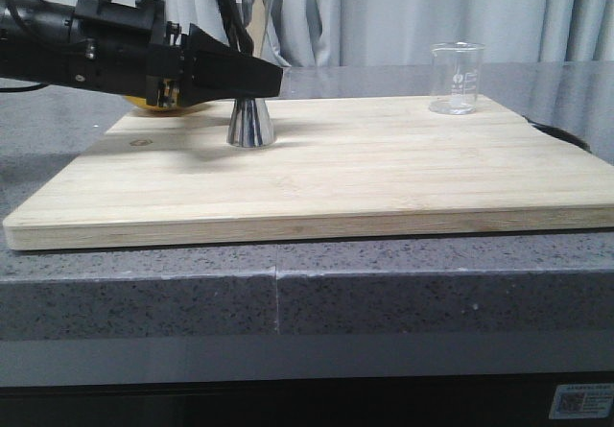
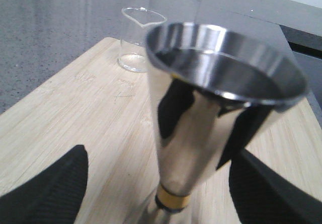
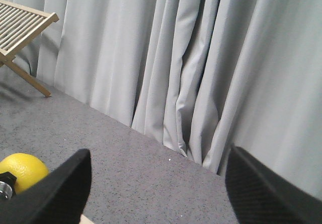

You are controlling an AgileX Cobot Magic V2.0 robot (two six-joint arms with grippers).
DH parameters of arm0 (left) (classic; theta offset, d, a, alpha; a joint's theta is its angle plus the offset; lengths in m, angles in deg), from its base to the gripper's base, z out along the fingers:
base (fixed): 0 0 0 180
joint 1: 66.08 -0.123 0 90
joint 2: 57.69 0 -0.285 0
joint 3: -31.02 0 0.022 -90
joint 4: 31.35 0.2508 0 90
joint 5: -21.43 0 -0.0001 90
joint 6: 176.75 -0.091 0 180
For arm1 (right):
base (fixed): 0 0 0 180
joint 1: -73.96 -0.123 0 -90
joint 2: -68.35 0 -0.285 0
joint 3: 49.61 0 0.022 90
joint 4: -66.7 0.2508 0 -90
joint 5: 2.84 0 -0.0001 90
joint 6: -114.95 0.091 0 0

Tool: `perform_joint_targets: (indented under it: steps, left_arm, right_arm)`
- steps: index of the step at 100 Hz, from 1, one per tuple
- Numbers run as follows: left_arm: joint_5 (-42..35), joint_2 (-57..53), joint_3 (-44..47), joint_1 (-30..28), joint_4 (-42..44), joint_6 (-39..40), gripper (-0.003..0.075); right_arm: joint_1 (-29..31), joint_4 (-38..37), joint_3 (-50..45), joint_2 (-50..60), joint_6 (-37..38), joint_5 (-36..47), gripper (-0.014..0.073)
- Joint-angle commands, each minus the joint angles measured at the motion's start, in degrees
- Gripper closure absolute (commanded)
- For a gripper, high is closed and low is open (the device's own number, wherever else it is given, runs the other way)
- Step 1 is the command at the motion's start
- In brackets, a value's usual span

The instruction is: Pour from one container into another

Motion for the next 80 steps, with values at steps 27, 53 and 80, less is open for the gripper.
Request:
perform_joint_targets:
  steps: [27, 53, 80]
  left_arm:
    - [6.16, -5.95, -1.11, -0.25, -0.79, 2.15, 0.0181]
    - [6.16, -7.09, -1.11, -0.25, 0.21, 3.23, 0.0181]
    - [6.16, -7.48, -1.11, -0.73, 1.17, 3.79, 0.0181]
  right_arm:
    - [0.11, 2.13, 1.57, 1.75, 0.03, 1.54, 0.0092]
    - [0.11, 2.13, 1.57, 1.75, 0.03, 1.54, 0.0092]
    - [0.11, 2.13, 1.57, 1.75, 0.03, 1.54, 0.0092]
